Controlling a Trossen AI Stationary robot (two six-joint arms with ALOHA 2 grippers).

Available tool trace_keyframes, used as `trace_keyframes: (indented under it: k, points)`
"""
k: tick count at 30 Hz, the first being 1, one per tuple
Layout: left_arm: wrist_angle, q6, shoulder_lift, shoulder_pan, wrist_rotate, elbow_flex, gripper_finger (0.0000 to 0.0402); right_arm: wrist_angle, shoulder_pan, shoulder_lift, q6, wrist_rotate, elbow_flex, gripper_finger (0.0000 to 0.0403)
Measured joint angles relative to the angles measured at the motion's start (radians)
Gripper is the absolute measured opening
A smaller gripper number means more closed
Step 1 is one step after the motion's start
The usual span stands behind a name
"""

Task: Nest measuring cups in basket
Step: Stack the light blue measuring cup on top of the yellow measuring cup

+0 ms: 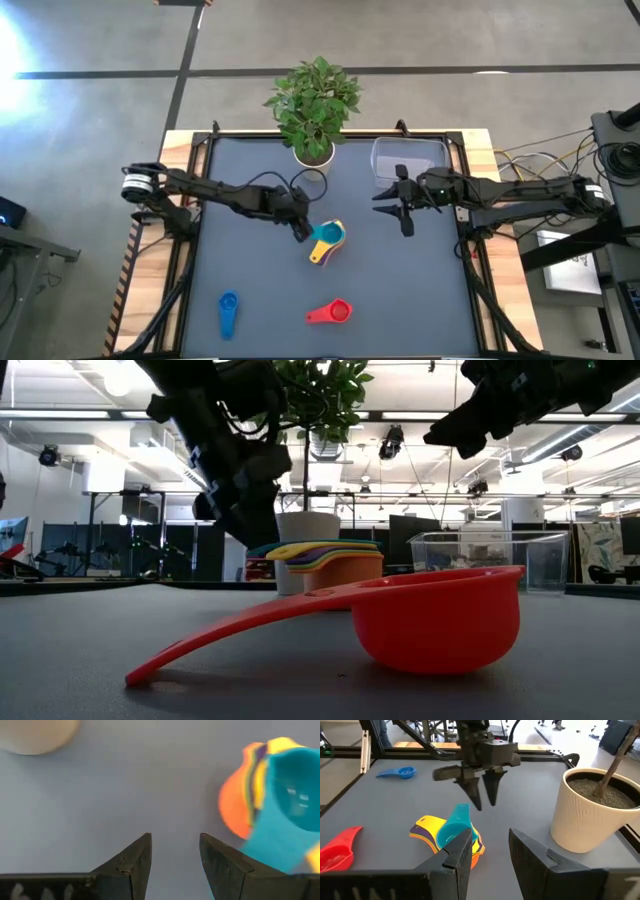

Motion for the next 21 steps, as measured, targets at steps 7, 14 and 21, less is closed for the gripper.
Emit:
trace_keyframes:
  k: [7,14,21]
  points:
    - [0.014,-0.055,0.001,-0.043,0.150,0.030,0.0148,0.000,0.000,0.006,0.002,0.000,0.002,0.0118]
    - [0.032,-0.073,0.001,-0.106,0.179,0.051,0.0148,-0.002,0.000,0.006,0.001,0.000,0.002,0.0118]
    - [-0.152,-0.079,-0.034,-0.127,-0.035,0.076,0.0148,-0.002,0.000,0.006,0.003,0.000,0.002,0.0118]
